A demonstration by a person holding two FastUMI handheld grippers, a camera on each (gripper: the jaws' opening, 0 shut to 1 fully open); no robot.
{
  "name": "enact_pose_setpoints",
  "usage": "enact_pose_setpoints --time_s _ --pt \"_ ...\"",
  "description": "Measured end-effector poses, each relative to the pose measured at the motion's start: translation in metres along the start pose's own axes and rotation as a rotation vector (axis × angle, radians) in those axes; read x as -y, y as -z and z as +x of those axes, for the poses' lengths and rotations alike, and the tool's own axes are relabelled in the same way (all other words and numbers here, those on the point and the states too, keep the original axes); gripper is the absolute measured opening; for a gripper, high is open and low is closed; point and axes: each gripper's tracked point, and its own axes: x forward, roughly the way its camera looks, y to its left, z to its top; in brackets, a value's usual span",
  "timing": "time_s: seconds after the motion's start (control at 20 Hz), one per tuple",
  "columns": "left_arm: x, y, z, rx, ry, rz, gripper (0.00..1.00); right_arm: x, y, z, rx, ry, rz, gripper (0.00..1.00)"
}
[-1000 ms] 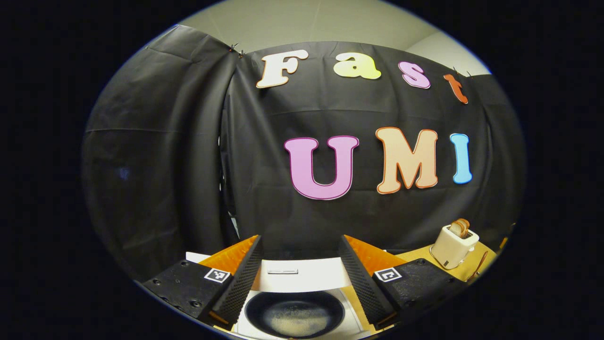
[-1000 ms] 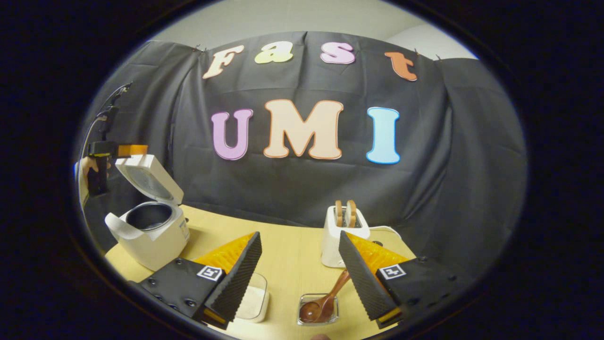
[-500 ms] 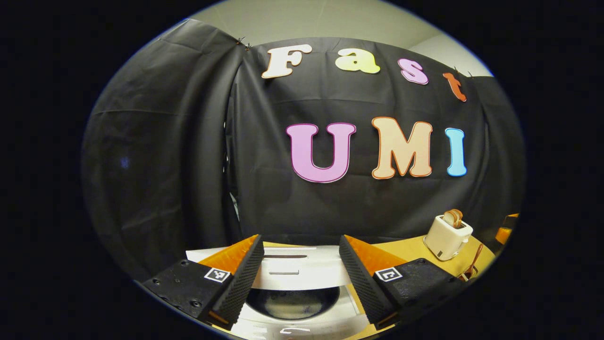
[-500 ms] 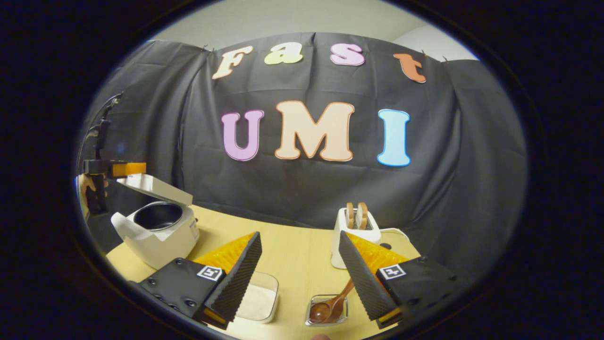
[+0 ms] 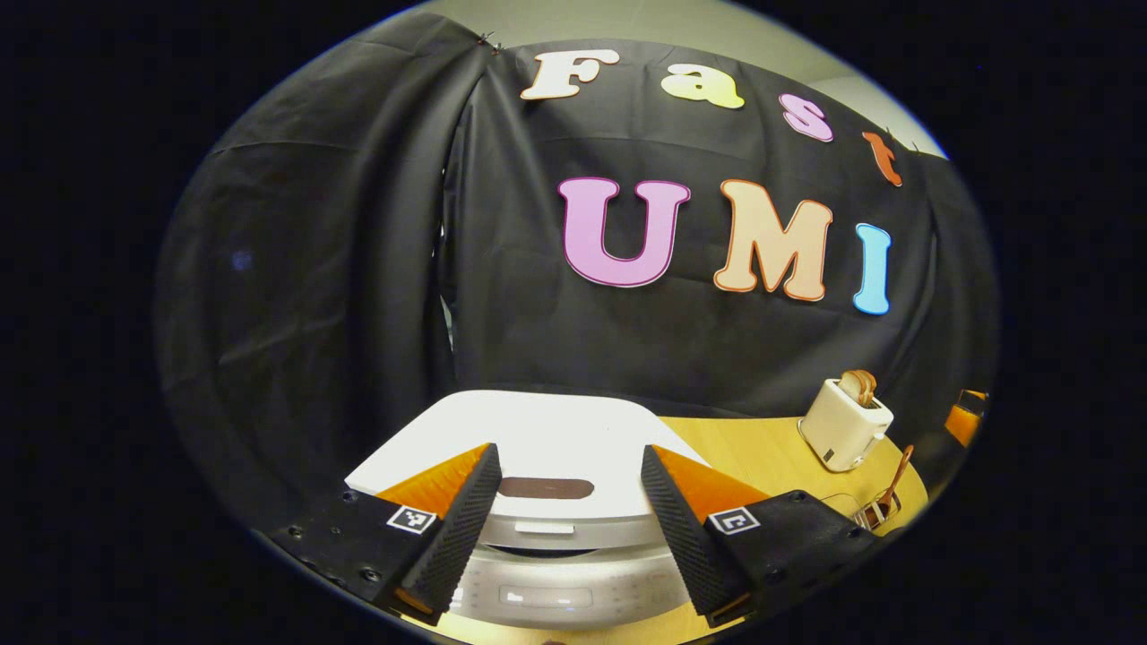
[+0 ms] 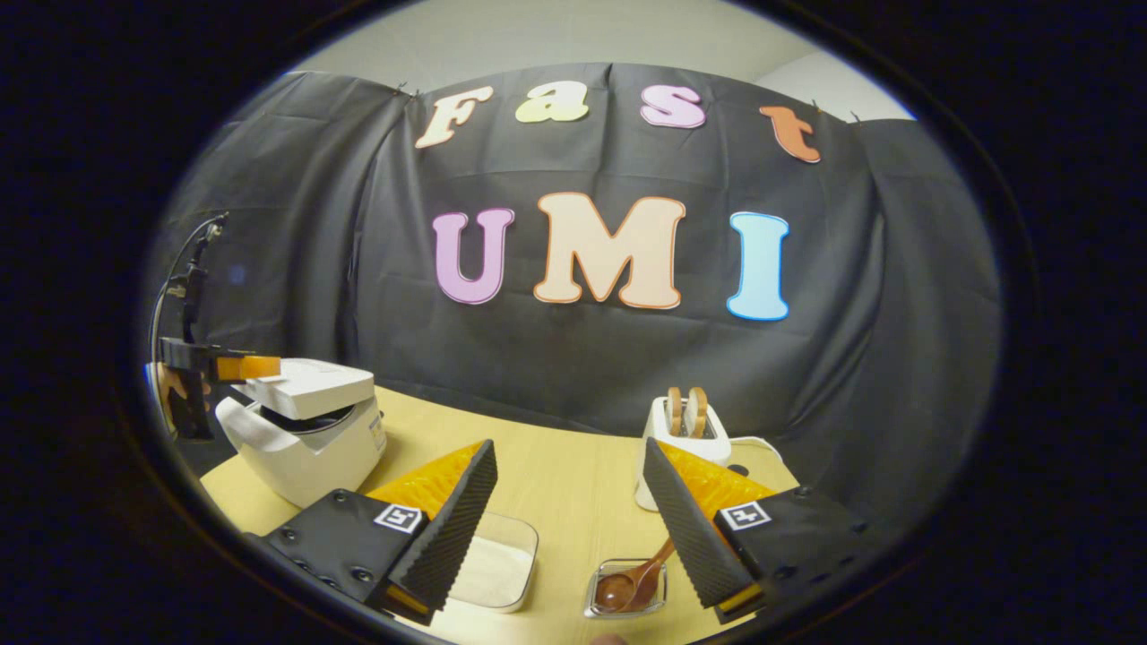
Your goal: Close the left gripper, press the button to open the rice cooker; take a wooden spoon from the chopstick holder with the right hand, scoop a spoonful of rice and pour it into the rice cooker, then put the wooden spoon back into the chopstick holder.
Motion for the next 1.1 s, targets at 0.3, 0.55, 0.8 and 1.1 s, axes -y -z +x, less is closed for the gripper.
enact_pose_setpoints --time_s 0.3,0.55,0.8,1.1 --pt "-0.004 0.024 0.001 -0.047 -0.008 0.047 0.94 -0.004 -0.003 -0.002 0.007 -0.005 -0.002 1.0" --pt "-0.006 0.039 0.003 -0.086 -0.013 0.063 0.94 -0.008 -0.002 -0.001 0.003 -0.011 -0.005 1.0" --pt "-0.008 0.04 0.006 -0.077 -0.021 0.087 0.95 -0.012 -0.001 0.003 0.002 -0.013 -0.005 1.0" --pt "-0.01 0.049 0.008 -0.085 -0.034 0.069 0.96 -0.018 0.001 0.005 -0.006 -0.024 -0.011 1.0"
